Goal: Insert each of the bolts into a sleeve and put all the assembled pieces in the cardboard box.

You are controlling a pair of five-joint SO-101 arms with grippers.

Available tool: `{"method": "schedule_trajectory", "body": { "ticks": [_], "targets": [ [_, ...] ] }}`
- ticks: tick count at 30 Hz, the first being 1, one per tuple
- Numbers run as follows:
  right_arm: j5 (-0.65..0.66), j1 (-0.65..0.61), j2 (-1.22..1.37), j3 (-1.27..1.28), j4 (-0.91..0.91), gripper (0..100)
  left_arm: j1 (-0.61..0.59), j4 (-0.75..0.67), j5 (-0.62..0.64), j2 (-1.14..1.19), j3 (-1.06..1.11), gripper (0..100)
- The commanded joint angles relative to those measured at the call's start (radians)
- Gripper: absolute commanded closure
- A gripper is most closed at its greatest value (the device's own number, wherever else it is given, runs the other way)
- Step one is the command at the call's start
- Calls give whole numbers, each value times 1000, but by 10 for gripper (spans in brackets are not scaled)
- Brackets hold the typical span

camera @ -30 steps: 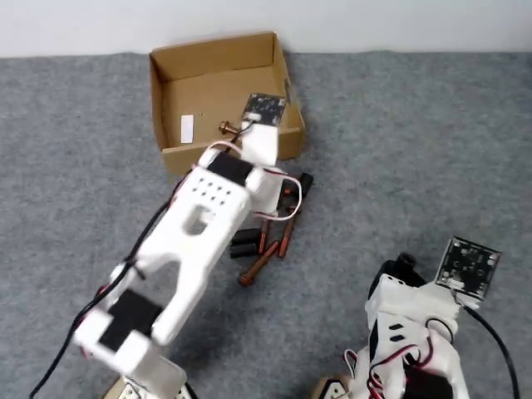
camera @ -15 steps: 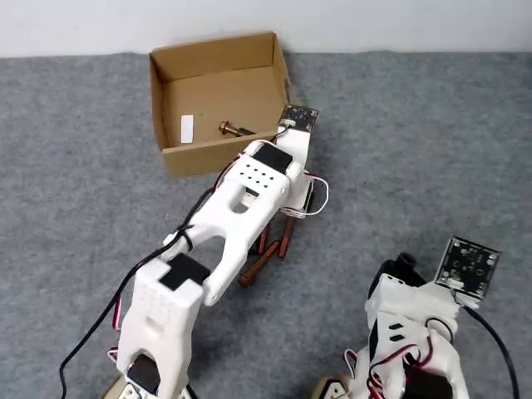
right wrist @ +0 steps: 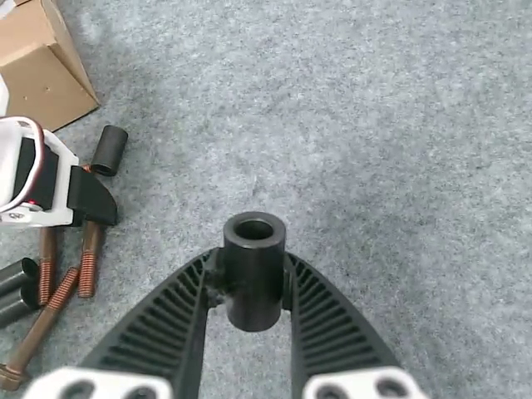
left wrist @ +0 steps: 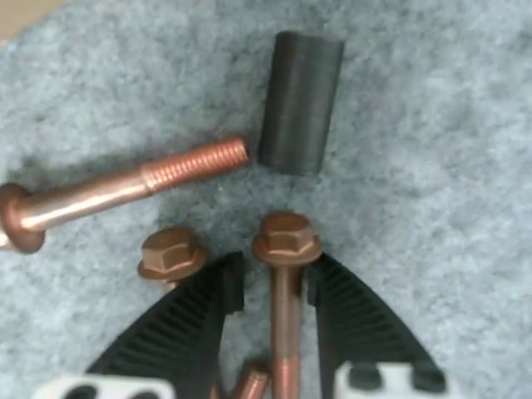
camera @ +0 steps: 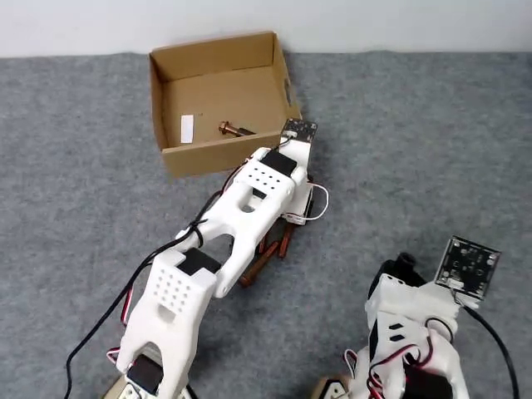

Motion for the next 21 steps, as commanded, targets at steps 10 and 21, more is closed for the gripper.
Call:
{"method": "schedule_trajectory", "body": {
  "ticks": [10,21],
  "targets": [
    [12,13,-1,-6,-25,989,11,77,29,-12,-105,996],
    [12,12,-1,-6,-24,989,-12,353,86,-304,-302,996]
  ]
}}
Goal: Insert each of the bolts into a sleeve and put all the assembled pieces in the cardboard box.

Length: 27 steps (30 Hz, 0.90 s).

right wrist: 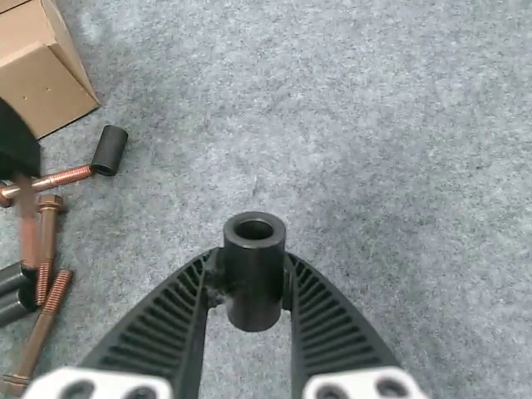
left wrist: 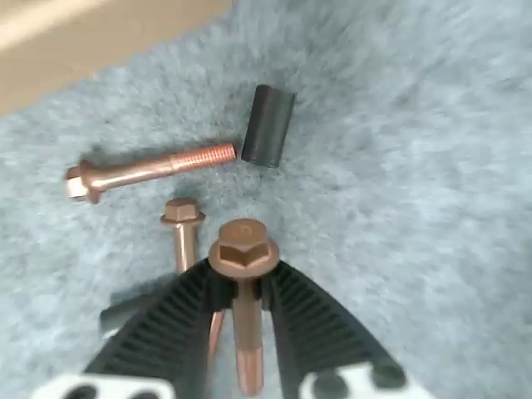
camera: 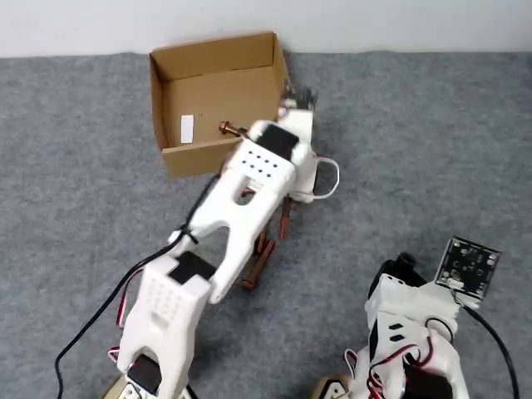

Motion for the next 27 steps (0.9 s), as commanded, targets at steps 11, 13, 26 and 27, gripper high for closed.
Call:
{"method": "schedule_trajectory", "body": {
  "ticks": [11,13,26,27],
  "targets": [
    [31,4,-1,-8,-24,989,-58,137,-25,-511,157,996],
    [51,-22,-1,-8,-22,989,-57,109,-21,-606,280,996],
    [52,-400,-1,-9,-5,989,-57,-299,-25,-1379,1162,995],
    [52,-437,-1,-9,-5,989,-57,-307,-25,-1430,1207,995]
  ]
}}
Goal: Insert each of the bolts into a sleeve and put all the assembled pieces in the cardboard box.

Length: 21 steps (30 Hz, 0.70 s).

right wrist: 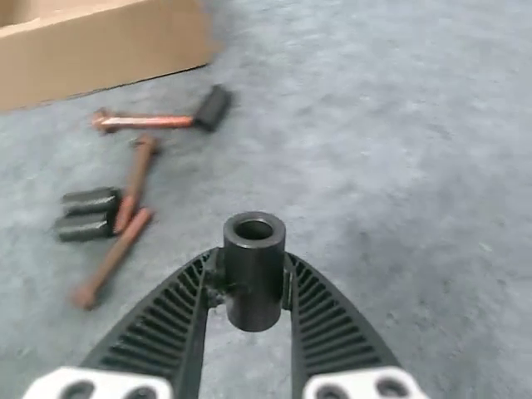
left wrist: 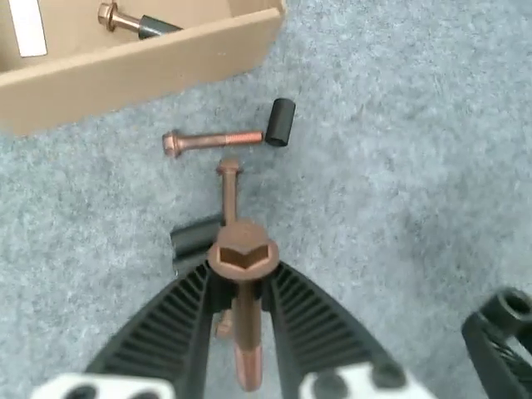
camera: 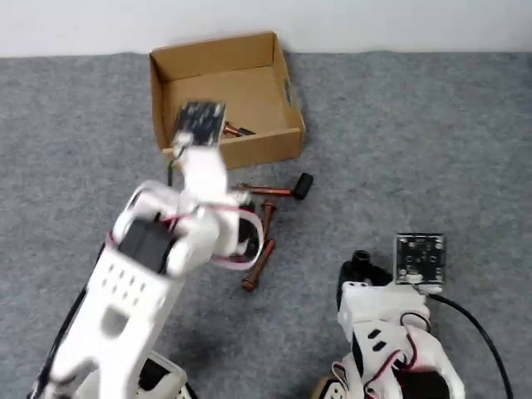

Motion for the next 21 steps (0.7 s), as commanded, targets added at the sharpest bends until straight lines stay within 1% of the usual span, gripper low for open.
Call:
{"method": "schedule_trajectory", "body": {
  "ticks": [1,6,10,13,16,18,21],
  "targets": [
    [11,-131,2,-11,-5,989,3,-64,-12,-222,139,995],
    [17,-357,2,-12,-15,989,2,-80,-11,-483,197,995],
    [31,-496,2,-8,-56,984,11,-80,-12,-644,200,995],
    [155,-604,2,0,-114,986,14,-80,-29,-715,237,995],
    [256,-673,2,40,-202,987,14,-80,-71,-773,282,995],
    [293,-708,2,68,-265,987,32,-80,-72,-818,302,995],
    [333,-743,2,106,-352,987,95,-81,-69,-893,335,995]
  ]
}}
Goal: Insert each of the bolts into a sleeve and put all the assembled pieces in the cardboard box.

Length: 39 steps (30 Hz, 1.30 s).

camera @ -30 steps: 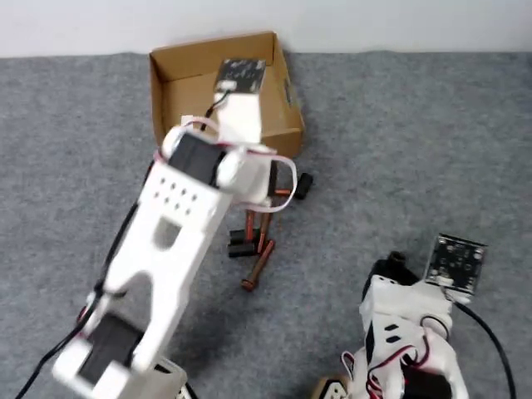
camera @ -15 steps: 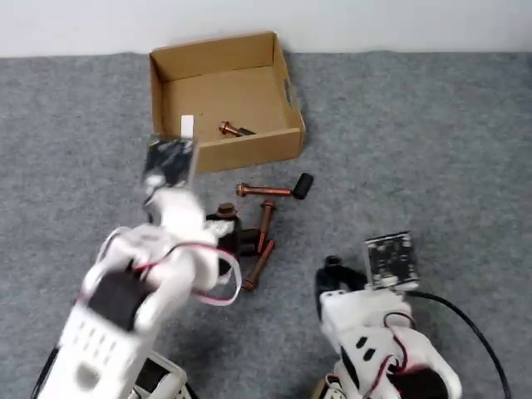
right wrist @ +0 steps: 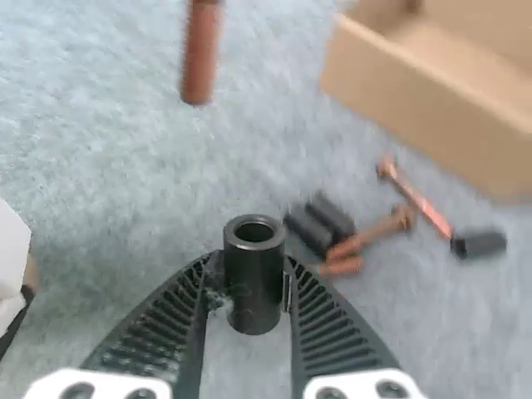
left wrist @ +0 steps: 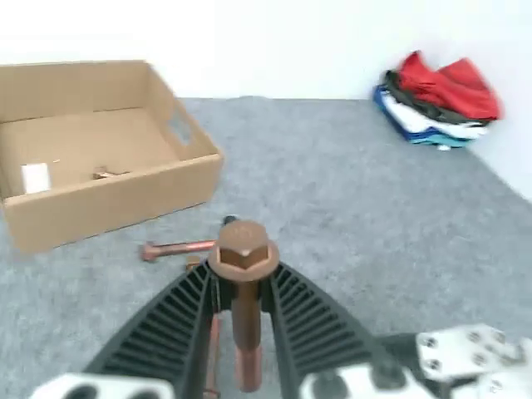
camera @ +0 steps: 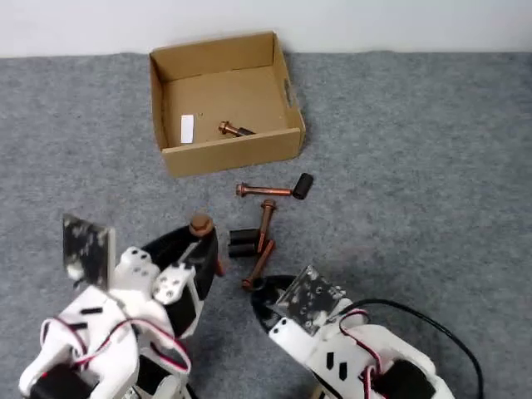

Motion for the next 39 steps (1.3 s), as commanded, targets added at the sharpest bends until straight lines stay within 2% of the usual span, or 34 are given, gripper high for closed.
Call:
{"method": "schedule_trajectory", "body": {
  "ticks": [1,7,16,26,29,34,39],
  "targets": [
    [54,-44,-5,18,-111,987,69,-49,-8,-80,24,995],
    [60,-48,-5,54,-171,987,87,-124,-6,-198,127,995],
    [60,-48,-5,49,-173,987,89,-129,-5,-204,165,995],
    [60,-48,-5,49,-173,987,91,-226,-5,-204,263,995],
    [60,-48,-5,49,-173,987,98,-199,-3,-204,262,995],
    [57,-44,-5,49,-173,987,198,-46,-5,-204,245,995],
    [57,-42,-5,48,-176,987,203,78,-11,-203,214,995]
  ]
}}
